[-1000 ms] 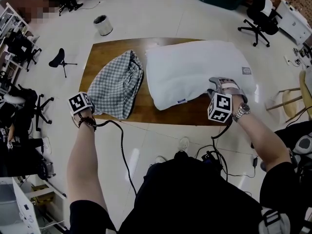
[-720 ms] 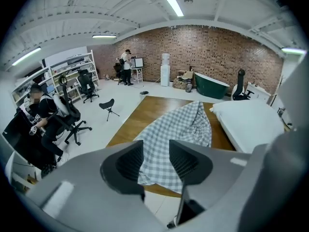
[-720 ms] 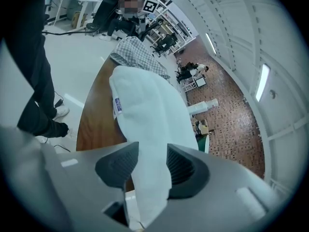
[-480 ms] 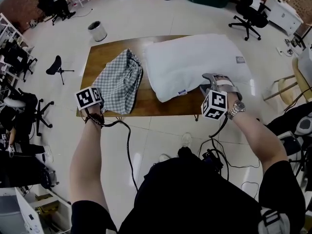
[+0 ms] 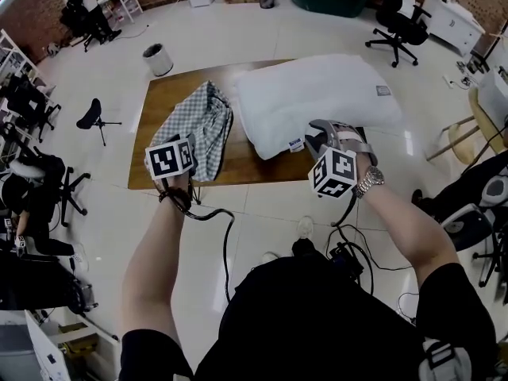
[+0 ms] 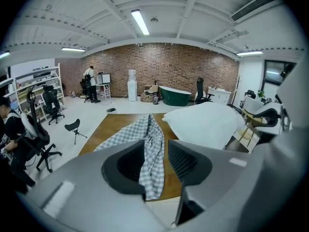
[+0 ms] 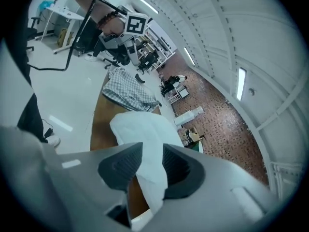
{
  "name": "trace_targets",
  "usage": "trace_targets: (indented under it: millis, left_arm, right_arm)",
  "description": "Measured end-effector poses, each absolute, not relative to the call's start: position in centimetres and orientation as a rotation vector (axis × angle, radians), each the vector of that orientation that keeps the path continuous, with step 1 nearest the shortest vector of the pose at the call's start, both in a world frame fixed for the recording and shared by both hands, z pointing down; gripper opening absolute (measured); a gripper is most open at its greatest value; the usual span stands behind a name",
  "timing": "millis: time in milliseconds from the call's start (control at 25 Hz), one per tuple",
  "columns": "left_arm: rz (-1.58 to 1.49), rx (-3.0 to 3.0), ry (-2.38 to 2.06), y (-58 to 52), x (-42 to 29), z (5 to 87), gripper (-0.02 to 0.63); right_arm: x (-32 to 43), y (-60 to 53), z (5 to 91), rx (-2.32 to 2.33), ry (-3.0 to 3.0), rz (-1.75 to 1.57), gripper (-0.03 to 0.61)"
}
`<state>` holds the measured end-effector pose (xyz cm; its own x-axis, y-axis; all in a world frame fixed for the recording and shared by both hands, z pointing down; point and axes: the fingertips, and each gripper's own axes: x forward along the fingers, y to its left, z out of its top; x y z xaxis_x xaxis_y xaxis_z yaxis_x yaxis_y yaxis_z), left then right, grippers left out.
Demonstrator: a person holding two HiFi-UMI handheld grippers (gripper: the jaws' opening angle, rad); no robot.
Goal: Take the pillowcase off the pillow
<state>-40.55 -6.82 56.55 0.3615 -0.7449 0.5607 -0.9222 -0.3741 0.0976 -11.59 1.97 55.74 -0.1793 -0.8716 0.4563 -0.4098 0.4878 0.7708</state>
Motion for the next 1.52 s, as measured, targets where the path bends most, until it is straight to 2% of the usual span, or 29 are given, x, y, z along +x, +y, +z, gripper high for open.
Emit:
trace_targets:
  millis: [400,600,760,1240,1520]
  left_arm:
    - [0.56,2.502,-1.284,-0.1,-32.3,52.5,0.129]
    - [0.513,2.747,-1.187,3.5,-27.9,49.3,0.082]
    - [0.432,2.843,-1.113,6.3,-25.7,47.6,0.005]
    - [0.347,3.146,-1.061,11.3,-23.1,43.8,0.005]
    - [0.358,3.149,-1.072,11.3,-22.1,45.5,0.005]
  right_arm:
    - [-14.6,5.6,51.8,1.197,-1.922,-0.629,0.066]
    - [-15.4,7.1,49.3,1.314,-2.05,-0.573,0.02]
    - [-15.9,8.1,47.7,1.373,-2.118,-0.544,0.002]
    - [-17.8,10.5,44.7,1.505,-2.347,-0.42,0.0]
    - [-18.4,10.8,44.7,1.495,-2.403,-0.393,0.0]
